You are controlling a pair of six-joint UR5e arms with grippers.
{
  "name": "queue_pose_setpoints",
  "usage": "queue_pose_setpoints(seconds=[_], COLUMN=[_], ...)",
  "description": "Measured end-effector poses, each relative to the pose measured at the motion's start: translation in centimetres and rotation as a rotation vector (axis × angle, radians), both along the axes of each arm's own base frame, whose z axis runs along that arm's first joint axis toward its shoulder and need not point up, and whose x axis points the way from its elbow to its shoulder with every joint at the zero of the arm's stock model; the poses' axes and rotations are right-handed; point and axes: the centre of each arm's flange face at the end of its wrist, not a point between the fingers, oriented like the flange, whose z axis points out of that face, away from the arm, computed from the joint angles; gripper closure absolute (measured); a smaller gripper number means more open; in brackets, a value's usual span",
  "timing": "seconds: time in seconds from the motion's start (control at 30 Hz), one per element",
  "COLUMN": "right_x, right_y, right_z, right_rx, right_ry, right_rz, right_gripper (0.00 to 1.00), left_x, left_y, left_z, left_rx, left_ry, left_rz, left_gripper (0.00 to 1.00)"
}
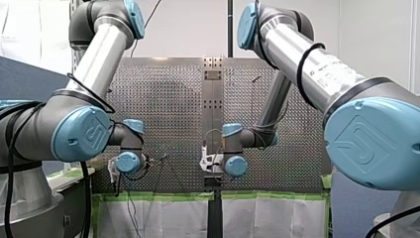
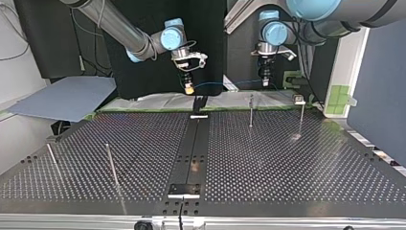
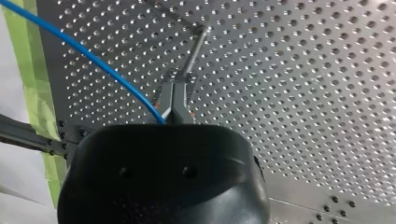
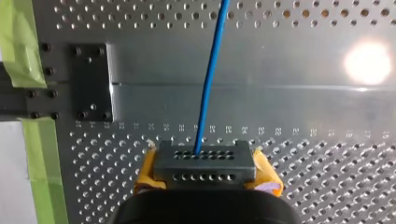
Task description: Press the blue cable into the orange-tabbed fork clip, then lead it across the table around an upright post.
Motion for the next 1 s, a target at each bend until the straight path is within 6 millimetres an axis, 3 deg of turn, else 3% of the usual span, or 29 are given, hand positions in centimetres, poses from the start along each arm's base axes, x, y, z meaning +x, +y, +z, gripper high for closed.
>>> queue_pose_setpoints(seconds=[0.2, 0.57, 0.83, 1.0], right_x=[-0.9, -1.0, -0.7, -0.5], right_y=[-1.4, -2.8, -3.1, -3.4], right_z=[-0.1, -2.0, -2.8, -2.7], right_rx=[0.001, 0.02, 0.023, 0.02], right_ry=[-0.004, 0.013, 0.016, 0.011], right_rz=[-0.014, -0.009, 0.007, 0.008], right_gripper=[1.0, 1.0, 1.0, 1.0], left_x=[1.8, 5.3, 6.1, 5.9], left_y=[-0.2, -0.5, 0.3, 0.5], left_z=[-1.3, -0.5, -0.4, -1.4], left_rx=[-0.021, -0.057, -0.083, -0.081], left_ry=[0.016, -0.02, -0.027, -0.01], left_rz=[-0.003, -0.001, 0.026, 0.033], left_gripper=[1.0, 1.0, 1.0, 1.0])
